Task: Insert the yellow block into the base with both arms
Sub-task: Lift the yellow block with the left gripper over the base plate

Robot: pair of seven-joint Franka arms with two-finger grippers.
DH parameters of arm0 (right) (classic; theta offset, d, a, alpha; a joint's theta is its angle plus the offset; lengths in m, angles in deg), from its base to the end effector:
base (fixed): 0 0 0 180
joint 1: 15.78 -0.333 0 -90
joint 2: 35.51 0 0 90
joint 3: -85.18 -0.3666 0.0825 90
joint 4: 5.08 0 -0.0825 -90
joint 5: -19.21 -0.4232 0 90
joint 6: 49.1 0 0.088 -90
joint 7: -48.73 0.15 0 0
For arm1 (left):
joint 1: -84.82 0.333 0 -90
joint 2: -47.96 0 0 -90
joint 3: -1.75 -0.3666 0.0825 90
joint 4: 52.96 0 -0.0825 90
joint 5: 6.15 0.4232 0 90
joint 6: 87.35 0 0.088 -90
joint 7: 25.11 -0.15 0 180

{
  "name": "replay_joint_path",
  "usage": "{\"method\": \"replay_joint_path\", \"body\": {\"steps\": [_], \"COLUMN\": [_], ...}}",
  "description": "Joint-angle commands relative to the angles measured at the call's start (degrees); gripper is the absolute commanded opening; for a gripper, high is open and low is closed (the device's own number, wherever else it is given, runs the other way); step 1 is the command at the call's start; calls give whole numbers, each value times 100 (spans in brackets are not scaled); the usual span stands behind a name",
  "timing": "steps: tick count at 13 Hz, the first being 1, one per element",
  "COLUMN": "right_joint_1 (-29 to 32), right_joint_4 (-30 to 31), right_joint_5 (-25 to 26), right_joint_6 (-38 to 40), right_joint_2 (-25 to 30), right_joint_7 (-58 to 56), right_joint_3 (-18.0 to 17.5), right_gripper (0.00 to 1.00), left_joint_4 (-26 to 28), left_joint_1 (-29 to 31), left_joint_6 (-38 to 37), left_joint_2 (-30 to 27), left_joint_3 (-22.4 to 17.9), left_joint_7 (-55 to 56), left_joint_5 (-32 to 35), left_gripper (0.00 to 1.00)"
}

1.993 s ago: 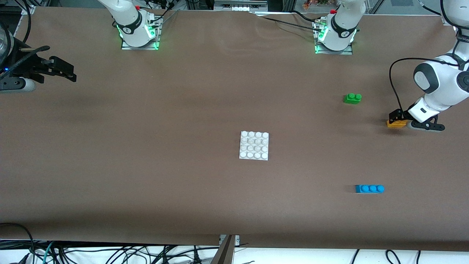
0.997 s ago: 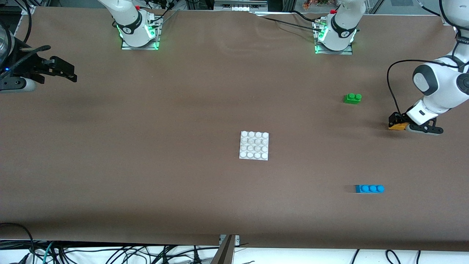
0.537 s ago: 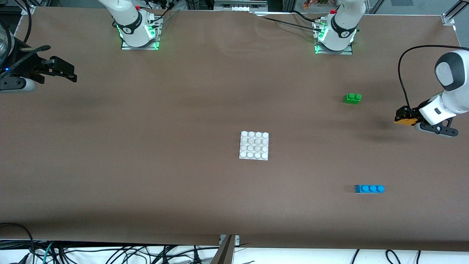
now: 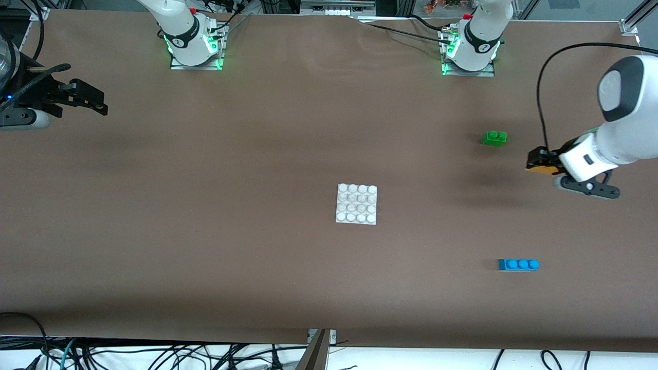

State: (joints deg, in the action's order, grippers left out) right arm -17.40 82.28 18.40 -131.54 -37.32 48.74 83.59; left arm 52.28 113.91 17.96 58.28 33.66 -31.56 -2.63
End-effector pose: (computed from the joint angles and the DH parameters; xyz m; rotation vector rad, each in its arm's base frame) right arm 0.5848 0.0348 0.6262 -3.1232 -0.0889 0.1843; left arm 0.6221 -0.0100 0.4232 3.0781 -0.2816 -0.2316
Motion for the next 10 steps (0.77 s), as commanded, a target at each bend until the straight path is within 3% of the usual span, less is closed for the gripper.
{"method": "replay_joint_path", "body": {"steps": [1, 5, 10], "right_joint_1": [30, 38, 30], "right_joint_4": [-139, -131, -139], "right_joint_5": [28, 19, 19], "right_joint_6": [45, 45, 45], "right_joint_2": [-47, -47, -47], "right_joint_7": [26, 34, 34], "right_joint_3": [-43, -35, -35], "right_gripper": [100, 100, 100], "left_joint_4": [-249, -669, -2039], "left_joint_1": [-43, -1473, -2784], "left_joint_6": [-160, -116, -89], "left_joint_2": [153, 828, 2366], "left_joint_3": [648, 738, 598], "left_joint_7": [939, 2652, 3693], "left_joint_5": [-27, 156, 955], "left_gripper": [17, 12, 8]}}
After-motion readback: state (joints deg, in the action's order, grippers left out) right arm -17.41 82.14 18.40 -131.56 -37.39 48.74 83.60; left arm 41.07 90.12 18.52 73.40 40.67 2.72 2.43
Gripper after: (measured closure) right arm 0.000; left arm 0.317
